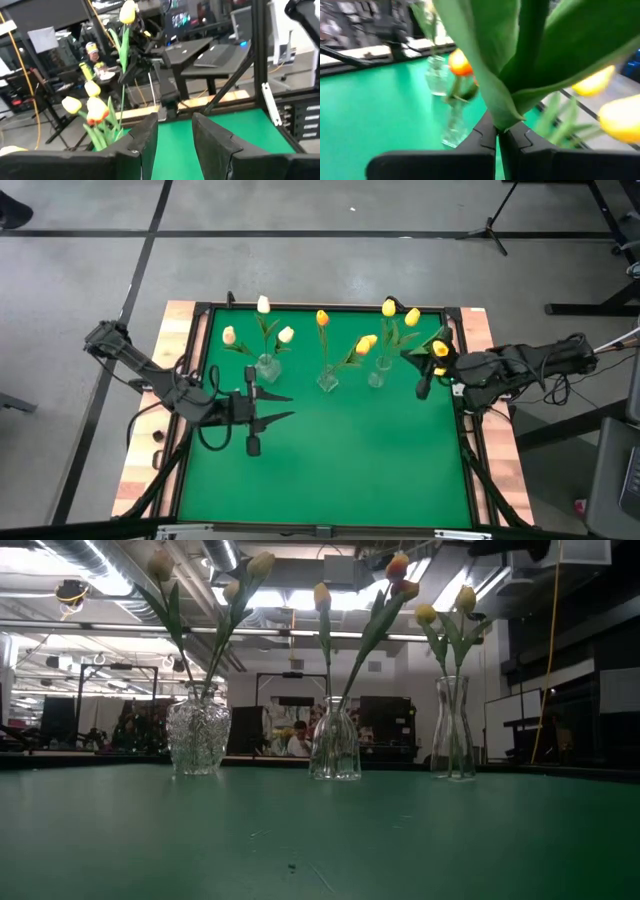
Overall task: Sort flowers into vase by color
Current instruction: Put the yellow flower into the right transparent vase
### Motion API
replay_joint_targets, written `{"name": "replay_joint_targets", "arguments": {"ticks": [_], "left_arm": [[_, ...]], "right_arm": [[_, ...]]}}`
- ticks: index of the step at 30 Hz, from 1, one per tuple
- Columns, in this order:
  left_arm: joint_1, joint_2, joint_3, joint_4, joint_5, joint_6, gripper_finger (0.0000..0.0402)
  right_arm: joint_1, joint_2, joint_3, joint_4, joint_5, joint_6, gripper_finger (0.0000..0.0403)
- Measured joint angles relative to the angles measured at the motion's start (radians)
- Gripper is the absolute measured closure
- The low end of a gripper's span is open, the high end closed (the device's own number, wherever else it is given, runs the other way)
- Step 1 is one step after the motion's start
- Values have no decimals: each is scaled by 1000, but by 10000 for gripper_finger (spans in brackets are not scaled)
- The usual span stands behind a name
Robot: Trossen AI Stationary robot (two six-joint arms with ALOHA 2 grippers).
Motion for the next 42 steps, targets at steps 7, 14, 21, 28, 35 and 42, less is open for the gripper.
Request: {"name": "replay_joint_targets", "arguments": {"ticks": [7,14,21,28,35,42], "left_arm": [[-4,0,0,-33,-19,-11,282],[-13,-61,0,-71,53,-29,282],[1,-226,0,-213,157,-134,282],[3,-311,0,-271,163,-161,282],[3,-318,0,-329,163,-165,282],[4,-322,0,-344,163,-168,282]], "right_arm": [[0,-8,0,-157,32,85,402],[0,-7,0,-188,31,114,402],[-13,-7,0,-184,8,111,402],[-194,4,0,-134,-194,78,402],[-358,34,-1,-119,-389,48,402],[-442,95,-1,-105,-444,22,402]]}}
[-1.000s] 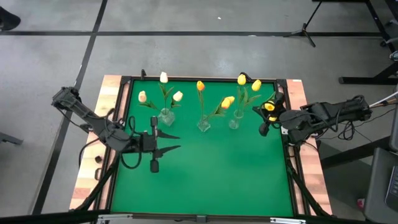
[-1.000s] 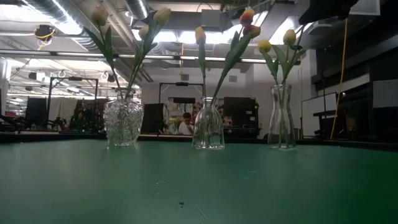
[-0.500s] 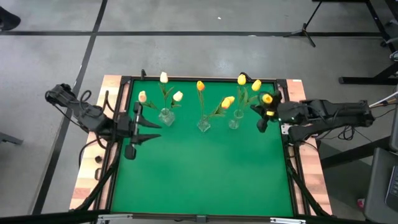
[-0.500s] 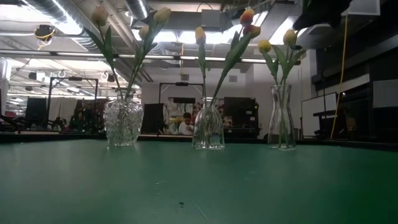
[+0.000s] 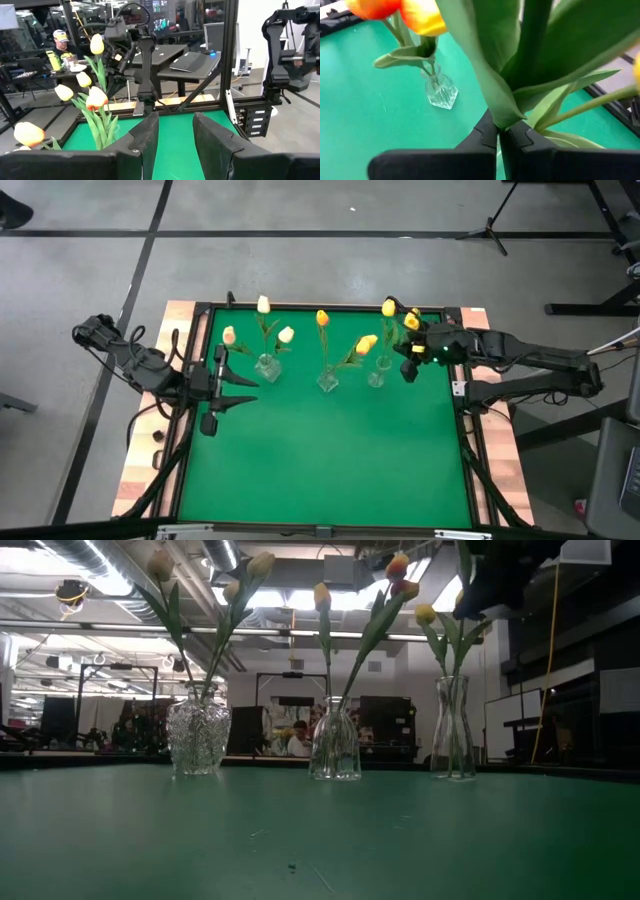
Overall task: Sort flowers into vase by color
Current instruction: Put the yellow flower into the right transparent vase, then return to Home Position
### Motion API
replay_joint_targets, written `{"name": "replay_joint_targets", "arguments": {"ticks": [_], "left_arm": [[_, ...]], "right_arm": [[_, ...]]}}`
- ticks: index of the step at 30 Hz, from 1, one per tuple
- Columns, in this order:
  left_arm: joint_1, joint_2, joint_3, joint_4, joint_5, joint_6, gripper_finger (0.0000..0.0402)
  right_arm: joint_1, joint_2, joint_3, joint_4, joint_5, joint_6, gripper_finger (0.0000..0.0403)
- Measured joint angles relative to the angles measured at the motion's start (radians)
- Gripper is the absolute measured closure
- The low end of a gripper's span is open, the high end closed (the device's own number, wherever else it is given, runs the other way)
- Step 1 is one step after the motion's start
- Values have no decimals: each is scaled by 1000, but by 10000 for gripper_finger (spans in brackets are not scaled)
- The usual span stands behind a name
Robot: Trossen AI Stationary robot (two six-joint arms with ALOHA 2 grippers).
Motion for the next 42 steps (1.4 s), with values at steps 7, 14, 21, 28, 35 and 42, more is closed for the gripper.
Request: {"name": "replay_joint_targets", "arguments": {"ticks": [7,14,21,28,35,42], "left_arm": [[0,-8,0,-3,-1,-8,282],[0,-8,0,-17,-1,-23,282],[0,-8,0,-17,-1,-27,282],[-2,-8,0,-15,-1,-21,282],[-1,-10,0,-2,-1,-18,282],[-1,-81,0,8,-2,-18,282]], "right_arm": [[-45,77,0,1,-55,-22,396],[-42,100,0,1,-52,-26,385],[-42,100,0,1,-79,-22,317],[-42,86,0,-11,-121,-20,259],[-42,3,0,-36,-176,1,242],[-42,-136,0,-39,-199,14,242]]}}
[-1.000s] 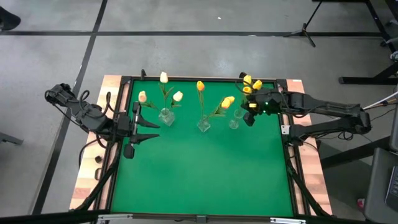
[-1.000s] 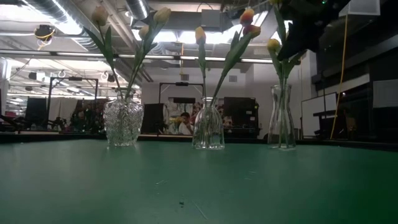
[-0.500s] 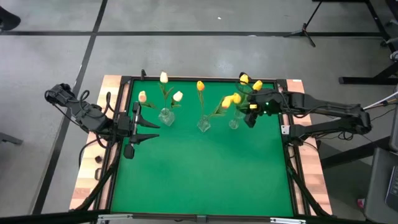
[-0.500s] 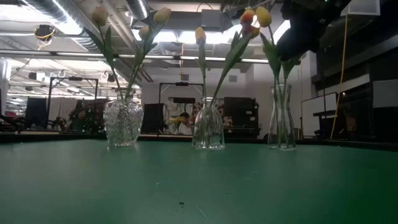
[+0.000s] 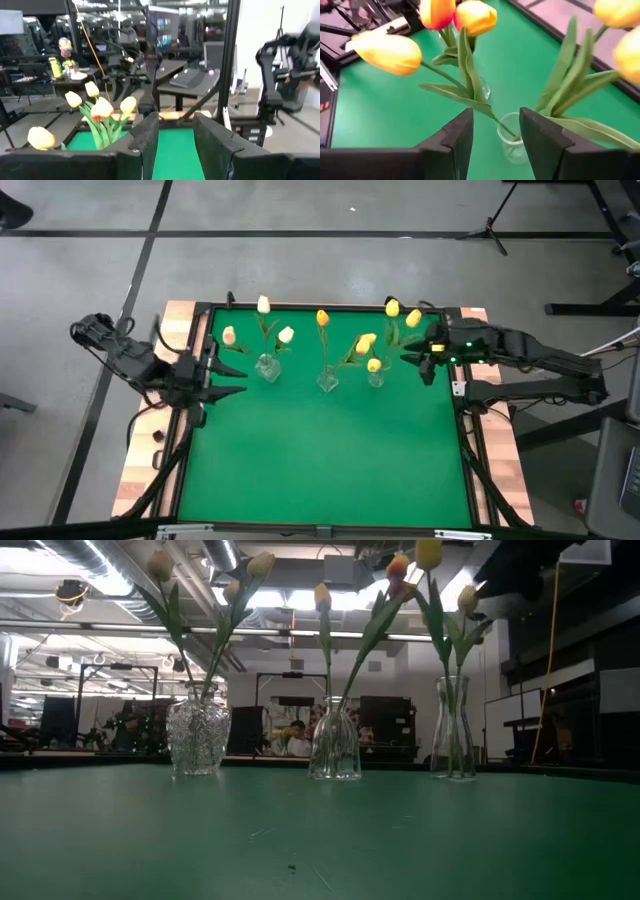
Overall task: Sort flowers into vase by color
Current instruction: Return to Home Position
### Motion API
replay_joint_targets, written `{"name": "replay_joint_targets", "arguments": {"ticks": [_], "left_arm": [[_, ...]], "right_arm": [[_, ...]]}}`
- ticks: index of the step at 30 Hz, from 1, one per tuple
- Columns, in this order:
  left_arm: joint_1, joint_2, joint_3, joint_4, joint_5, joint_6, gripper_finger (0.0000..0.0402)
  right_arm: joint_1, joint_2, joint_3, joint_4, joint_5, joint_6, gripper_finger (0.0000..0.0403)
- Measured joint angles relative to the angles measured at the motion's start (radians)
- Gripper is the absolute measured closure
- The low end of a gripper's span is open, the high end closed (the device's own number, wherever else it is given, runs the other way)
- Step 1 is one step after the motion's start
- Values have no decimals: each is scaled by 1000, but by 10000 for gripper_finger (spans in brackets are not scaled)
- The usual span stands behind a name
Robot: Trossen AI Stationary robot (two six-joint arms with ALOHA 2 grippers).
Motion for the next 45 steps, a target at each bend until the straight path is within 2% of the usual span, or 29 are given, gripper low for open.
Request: {"name": "replay_joint_targets", "arguments": {"ticks": [2,7,10,13,17,22,25,30,34,40,45], "left_arm": [[0,-34,0,-4,0,0,282],[0,-123,0,-32,0,-77,282],[0,-182,0,-83,2,-90,282],[0,-236,0,-124,2,-110,282],[0,-293,-8,-171,28,-134,282],[0,-408,-124,-108,241,-139,282],[0,-504,-212,-29,325,-139,282],[0,-636,-345,50,363,-139,282],[0,-711,-426,79,440,-147,282],[0,-775,-547,144,522,-168,282],[0,-775,-615,190,602,-194,282]], "right_arm": [[1,-39,0,-11,-4,-9,242],[1,-144,0,-30,-103,-12,242],[1,-216,0,-50,-117,63,242],[1,-283,0,-41,-121,44,242],[1,-376,-37,90,-143,-4,242],[1,-541,-220,367,-287,-39,242],[0,-625,-356,468,-296,-14,242],[0,-704,-520,602,-306,40,242],[0,-736,-607,691,-309,47,242],[1,-769,-768,909,-367,69,242],[1,-781,-867,1005,-396,99,242]]}}
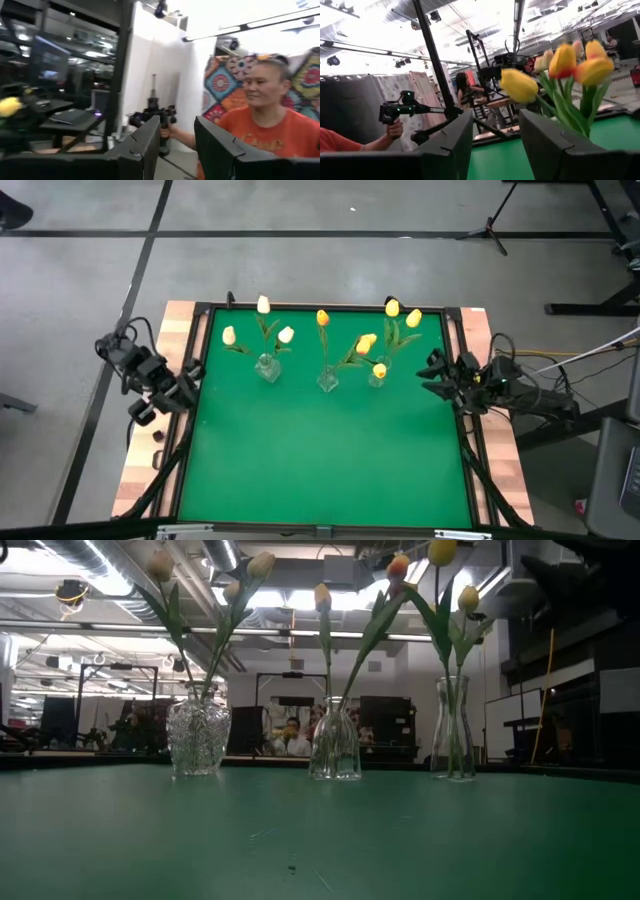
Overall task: Sort flowers into vase by color
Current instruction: Return to Home Position
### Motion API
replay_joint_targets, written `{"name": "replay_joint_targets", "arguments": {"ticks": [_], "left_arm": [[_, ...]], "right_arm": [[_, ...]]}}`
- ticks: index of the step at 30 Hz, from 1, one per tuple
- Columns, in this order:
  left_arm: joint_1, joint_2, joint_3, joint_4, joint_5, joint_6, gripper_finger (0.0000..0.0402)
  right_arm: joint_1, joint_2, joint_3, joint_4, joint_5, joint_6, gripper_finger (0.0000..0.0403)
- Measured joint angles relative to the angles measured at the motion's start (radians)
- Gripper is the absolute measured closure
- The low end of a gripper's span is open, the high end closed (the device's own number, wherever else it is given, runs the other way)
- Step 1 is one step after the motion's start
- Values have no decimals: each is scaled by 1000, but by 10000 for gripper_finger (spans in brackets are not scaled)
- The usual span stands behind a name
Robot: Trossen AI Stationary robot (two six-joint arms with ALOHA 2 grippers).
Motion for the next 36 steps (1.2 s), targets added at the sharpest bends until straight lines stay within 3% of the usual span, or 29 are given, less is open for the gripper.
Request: {"name": "replay_joint_targets", "arguments": {"ticks": [4,16,20,24,29,36], "left_arm": [[0,0,-54,39,69,-14,282],[0,0,-187,60,-37,3,282],[0,0,-217,77,-11,3,282],[0,0,-281,164,56,2,282],[0,-1,-381,252,34,3,282],[-1,-1,-382,250,37,16,282]], "right_arm": [[0,0,-32,31,2,-3,242],[0,0,-104,132,11,-58,242],[0,1,-104,131,18,-65,242],[0,3,-106,112,14,-66,242],[0,3,-106,83,31,-99,242],[0,3,-107,-63,90,-119,242]]}}
